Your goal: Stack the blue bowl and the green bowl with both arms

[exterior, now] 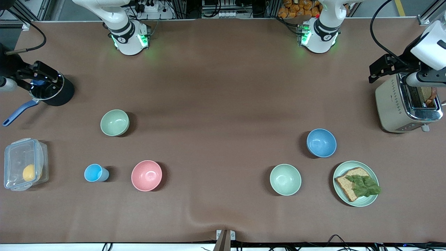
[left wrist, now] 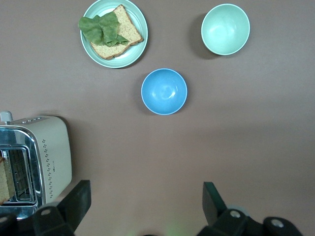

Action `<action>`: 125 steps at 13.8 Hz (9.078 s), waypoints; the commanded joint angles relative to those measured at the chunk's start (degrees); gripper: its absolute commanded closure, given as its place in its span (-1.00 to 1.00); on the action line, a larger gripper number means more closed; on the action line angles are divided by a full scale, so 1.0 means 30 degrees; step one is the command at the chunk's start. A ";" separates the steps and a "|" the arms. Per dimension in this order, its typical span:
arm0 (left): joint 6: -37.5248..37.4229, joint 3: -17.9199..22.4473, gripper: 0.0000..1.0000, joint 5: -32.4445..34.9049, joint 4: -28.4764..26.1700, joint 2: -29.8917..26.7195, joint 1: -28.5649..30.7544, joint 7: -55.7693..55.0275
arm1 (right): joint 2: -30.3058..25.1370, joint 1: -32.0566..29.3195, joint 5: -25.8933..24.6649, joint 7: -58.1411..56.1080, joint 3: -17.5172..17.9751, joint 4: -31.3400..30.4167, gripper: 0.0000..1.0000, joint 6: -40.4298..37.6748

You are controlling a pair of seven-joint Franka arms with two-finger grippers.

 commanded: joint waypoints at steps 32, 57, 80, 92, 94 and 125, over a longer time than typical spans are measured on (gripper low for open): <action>1.0902 0.0059 -1.00 0.0609 -0.6291 0.6540 0.1201 0.0462 | 0.8227 -0.2469 0.2521 -0.5712 -0.0349 -0.7044 -0.42 1.1498; 1.5153 -0.0175 1.00 -0.0555 -0.5998 1.0098 0.1465 0.0081 | 0.8200 -0.0512 0.2640 0.2005 0.4307 -0.3180 1.00 0.8246; 1.5182 -0.5332 1.00 -0.3991 -0.5822 0.8747 -0.2137 -1.1254 | 1.4149 0.9428 0.0001 1.8545 0.4544 -0.0716 -0.99 1.6041; 1.6646 -0.5039 1.00 -0.3640 -0.3979 1.1322 -0.5271 -1.5708 | 1.3209 0.7200 0.6002 2.3898 0.4368 -0.0599 -1.00 1.4955; 1.6705 -0.4486 1.00 -0.3610 -0.3830 1.1617 -0.6060 -1.5827 | 1.3414 0.7258 0.6125 2.6297 0.4339 -0.0628 -1.00 1.5188; 1.6559 -0.1877 -1.00 -0.2793 -0.2629 1.2001 -0.9434 -1.6706 | 1.5173 0.8166 0.6243 3.0820 0.4456 -0.0540 -1.00 1.7416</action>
